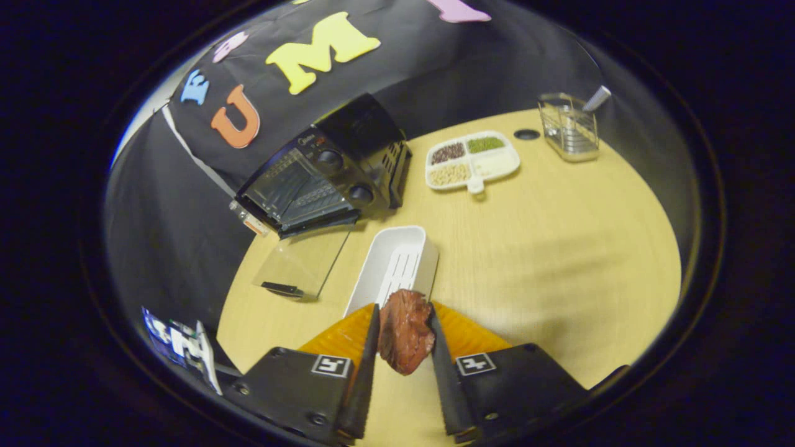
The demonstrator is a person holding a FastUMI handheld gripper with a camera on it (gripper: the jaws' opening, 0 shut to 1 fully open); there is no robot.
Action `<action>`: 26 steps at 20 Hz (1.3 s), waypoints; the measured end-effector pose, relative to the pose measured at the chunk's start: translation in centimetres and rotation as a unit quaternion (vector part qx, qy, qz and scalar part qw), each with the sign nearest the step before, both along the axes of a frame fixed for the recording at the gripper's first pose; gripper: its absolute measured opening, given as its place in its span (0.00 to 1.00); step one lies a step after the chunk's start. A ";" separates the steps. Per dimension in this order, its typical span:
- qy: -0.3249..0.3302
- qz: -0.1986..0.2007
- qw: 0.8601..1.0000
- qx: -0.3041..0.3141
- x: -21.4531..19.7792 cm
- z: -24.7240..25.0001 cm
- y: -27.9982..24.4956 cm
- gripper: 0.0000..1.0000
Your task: Open the toaster oven, put the food inside, and close the toaster oven door.
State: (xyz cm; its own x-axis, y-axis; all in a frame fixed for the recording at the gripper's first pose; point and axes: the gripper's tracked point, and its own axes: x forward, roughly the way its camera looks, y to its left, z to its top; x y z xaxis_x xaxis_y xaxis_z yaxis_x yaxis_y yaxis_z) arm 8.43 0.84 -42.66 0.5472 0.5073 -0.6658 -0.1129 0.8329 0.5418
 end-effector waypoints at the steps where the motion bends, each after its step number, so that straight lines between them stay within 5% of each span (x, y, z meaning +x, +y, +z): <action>1: 0.019 -0.010 0.999 0.030 -0.1 0.1 0.3 0.42; 4: 0.039 -0.027 0.996 0.075 0.2 0.8 0.3 0.22; 6: 0.025 -0.023 0.998 0.053 0.5 1.6 -0.3 0.18; 16: -0.089 -0.029 0.993 0.067 2.3 12.6 6.6 0.16; 21: -0.107 -0.103 0.979 0.143 6.5 12.4 14.8 0.16; 26: -0.116 -0.222 0.943 0.221 12.0 9.7 20.8 0.16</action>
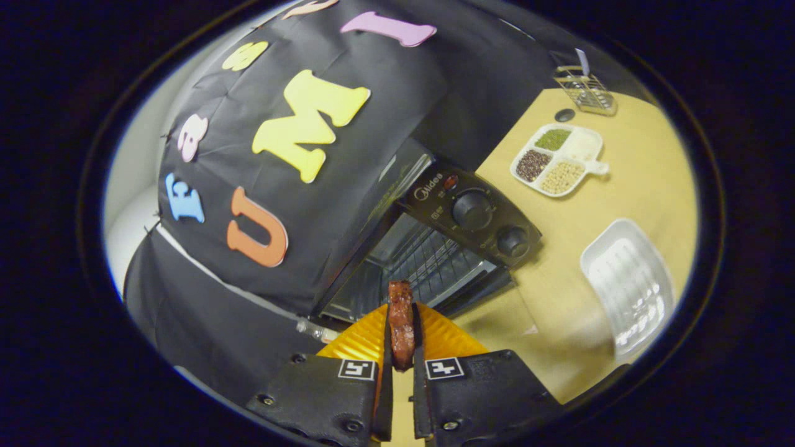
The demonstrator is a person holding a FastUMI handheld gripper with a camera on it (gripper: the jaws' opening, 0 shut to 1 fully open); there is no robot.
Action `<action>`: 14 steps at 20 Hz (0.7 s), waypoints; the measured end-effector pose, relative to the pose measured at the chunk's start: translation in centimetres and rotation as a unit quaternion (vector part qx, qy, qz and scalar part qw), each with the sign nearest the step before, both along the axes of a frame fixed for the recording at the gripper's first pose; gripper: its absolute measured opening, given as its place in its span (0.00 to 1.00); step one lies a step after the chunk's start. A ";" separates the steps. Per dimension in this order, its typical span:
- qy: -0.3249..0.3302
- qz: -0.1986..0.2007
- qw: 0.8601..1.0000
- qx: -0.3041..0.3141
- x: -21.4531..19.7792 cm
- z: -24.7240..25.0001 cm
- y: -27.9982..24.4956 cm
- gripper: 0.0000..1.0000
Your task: Open the toaster oven, put the food inside, and close the toaster oven door.
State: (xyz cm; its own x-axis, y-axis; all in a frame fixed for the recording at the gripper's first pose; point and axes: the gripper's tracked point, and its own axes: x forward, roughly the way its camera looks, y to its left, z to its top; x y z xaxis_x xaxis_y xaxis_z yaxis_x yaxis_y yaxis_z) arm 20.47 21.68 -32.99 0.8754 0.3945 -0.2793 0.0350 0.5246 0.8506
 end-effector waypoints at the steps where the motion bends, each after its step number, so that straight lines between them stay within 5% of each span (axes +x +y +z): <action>1: 0.002 -0.023 1.000 0.005 1.1 -0.7 0.8 0.16; 8: 0.012 -0.131 0.991 0.029 8.2 -3.5 4.9 0.16; 14: 0.032 -0.156 0.987 -0.005 10.4 -5.0 5.2 0.17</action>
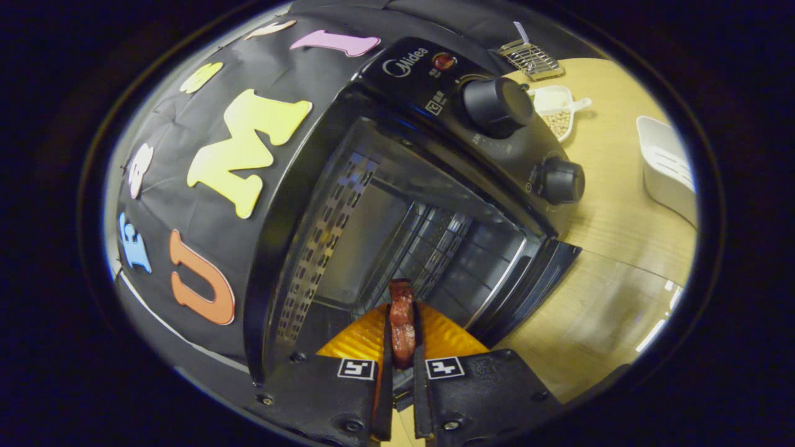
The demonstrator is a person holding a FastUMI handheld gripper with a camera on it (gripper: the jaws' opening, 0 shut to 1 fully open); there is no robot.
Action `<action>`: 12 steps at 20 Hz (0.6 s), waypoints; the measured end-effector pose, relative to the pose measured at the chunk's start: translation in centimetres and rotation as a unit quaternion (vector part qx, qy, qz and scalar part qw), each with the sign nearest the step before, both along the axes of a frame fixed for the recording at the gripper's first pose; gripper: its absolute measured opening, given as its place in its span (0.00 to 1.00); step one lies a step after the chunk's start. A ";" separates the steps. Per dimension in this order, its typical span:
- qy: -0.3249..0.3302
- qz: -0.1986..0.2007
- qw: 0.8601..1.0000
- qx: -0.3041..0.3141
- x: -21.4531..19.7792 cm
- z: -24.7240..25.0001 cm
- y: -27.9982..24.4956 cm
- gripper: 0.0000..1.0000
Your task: Open the toaster oven, put the food inside, and close the toaster oven door.
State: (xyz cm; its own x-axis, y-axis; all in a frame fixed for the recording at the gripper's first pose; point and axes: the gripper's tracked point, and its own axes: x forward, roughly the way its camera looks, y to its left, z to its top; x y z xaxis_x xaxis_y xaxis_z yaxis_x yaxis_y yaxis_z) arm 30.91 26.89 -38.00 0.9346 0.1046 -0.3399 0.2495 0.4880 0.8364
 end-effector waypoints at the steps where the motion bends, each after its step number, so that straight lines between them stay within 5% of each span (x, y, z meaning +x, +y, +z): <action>1: 0.002 0.003 1.000 -0.018 -0.2 0.1 -0.2 0.17; 8: 0.002 0.064 0.975 -0.212 -0.4 0.2 -0.4 0.34; 12: 0.011 0.097 0.932 -0.349 -0.5 -0.1 -1.2 0.43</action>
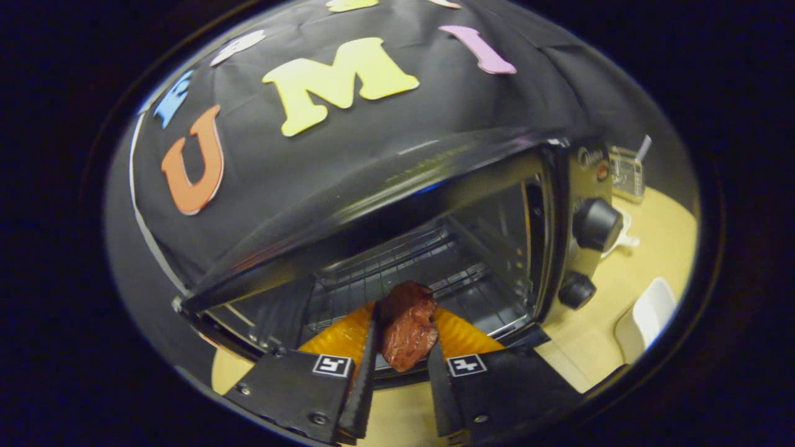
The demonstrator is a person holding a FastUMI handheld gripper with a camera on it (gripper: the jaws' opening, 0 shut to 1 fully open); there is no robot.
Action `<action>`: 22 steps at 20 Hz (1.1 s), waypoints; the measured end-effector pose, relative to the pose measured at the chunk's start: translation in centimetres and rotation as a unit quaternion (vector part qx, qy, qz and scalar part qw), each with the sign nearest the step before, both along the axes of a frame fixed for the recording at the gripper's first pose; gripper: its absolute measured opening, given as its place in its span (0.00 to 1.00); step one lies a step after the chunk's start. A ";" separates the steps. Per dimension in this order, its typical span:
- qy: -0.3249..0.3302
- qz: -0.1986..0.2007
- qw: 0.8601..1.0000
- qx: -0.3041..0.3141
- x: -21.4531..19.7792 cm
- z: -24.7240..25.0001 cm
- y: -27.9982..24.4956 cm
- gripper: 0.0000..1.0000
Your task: Open the toaster oven, put the food inside, and close the toaster oven door.
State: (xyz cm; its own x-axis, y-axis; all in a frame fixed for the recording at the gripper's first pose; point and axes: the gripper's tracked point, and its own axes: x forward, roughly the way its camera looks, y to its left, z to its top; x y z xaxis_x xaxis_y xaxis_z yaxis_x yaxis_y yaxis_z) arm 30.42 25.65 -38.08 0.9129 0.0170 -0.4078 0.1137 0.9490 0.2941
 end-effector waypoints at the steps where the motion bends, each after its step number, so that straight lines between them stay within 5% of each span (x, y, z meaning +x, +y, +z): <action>1: 0.003 0.006 0.999 -0.035 0.0 -0.5 -0.5 0.55; 4: 0.012 0.018 0.996 -0.081 -0.4 -1.6 -0.9 0.87; 7: -0.006 0.029 0.993 -0.115 -0.9 -0.7 -1.0 0.87; 10: -0.005 0.050 0.991 -0.128 -1.8 -0.4 -0.4 0.97; 22: -0.009 0.082 0.989 -0.124 -10.3 6.0 -1.7 0.97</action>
